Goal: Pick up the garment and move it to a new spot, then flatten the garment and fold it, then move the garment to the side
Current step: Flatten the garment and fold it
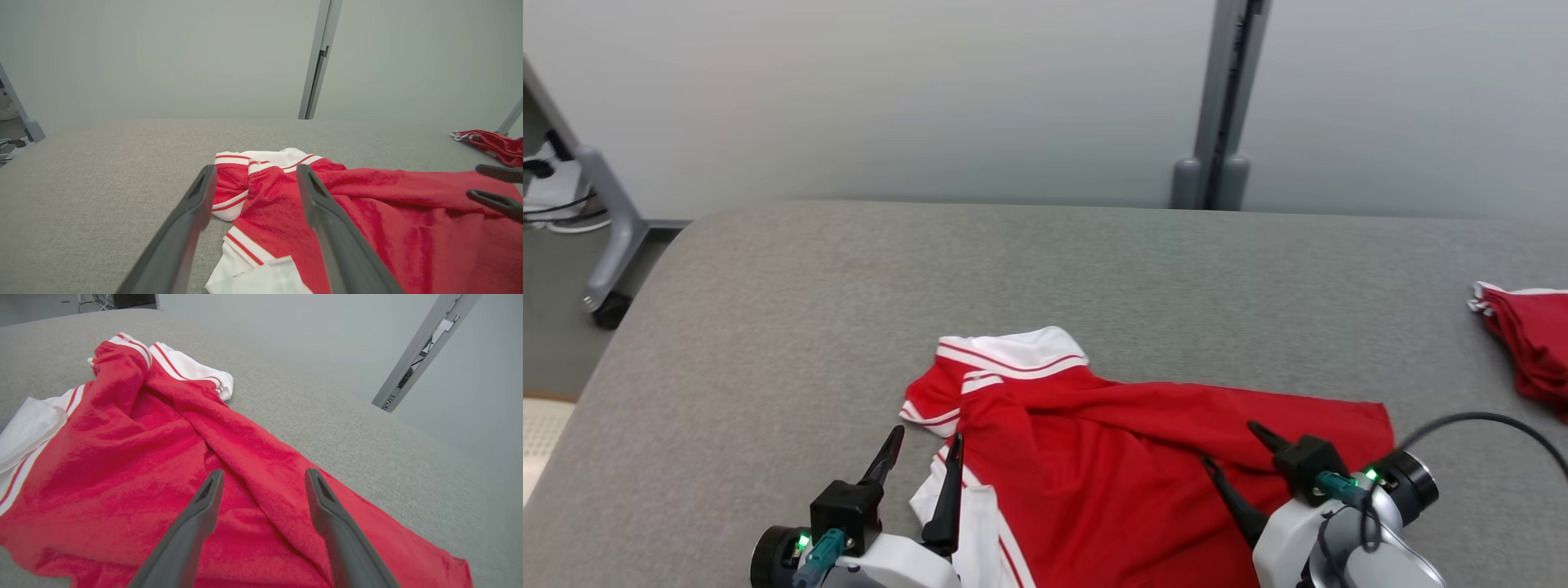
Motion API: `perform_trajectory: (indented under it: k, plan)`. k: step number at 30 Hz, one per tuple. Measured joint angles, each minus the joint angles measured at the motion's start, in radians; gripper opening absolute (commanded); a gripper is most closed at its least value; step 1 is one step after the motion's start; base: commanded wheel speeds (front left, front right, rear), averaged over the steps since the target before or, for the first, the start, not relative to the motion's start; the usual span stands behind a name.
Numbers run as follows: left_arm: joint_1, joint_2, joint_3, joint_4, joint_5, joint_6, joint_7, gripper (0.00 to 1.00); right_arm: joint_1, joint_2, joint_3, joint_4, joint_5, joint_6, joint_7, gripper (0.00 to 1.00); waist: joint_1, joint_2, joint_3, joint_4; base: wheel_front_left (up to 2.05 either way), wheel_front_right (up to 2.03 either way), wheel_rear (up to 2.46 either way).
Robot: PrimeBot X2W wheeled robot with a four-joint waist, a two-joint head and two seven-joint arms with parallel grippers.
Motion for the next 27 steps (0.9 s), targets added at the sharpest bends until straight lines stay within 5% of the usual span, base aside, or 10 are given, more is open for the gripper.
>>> perform_trajectory:
  k: [11, 14, 15, 27]
  plan:
    - [-0.003, -0.001, -0.009, -0.006, 0.000, 0.000, -0.001, 1.00, -0.141, -0.047, 0.085, 0.239, -0.032, 0.000, 0.009, 1.00, 0.0000, 0.0000, 0.033, 0.143, 0.00, 0.00, 0.00]
    - [-0.003, -0.001, -0.008, -0.012, 0.000, 0.000, -0.001, 1.00, -0.184, -0.049, 0.093, 0.301, -0.040, 0.000, 0.005, 0.08, 0.0000, 0.0000, 0.049, 0.174, 0.00, 0.00, 0.00]
    - [-0.003, -0.001, -0.008, -0.014, 0.000, 0.000, -0.001, 1.00, -0.196, -0.051, 0.094, 0.318, -0.041, 0.000, 0.004, 0.00, 0.0000, 0.0000, 0.054, 0.184, 0.00, 0.00, 0.00]
    - [-0.003, -0.003, -0.017, -0.031, -0.003, 0.000, -0.001, 1.00, -0.365, -0.104, 0.102, 0.447, -0.036, 0.000, -0.022, 0.00, 0.0000, 0.0000, 0.102, 0.252, 0.00, 0.00, 0.00]
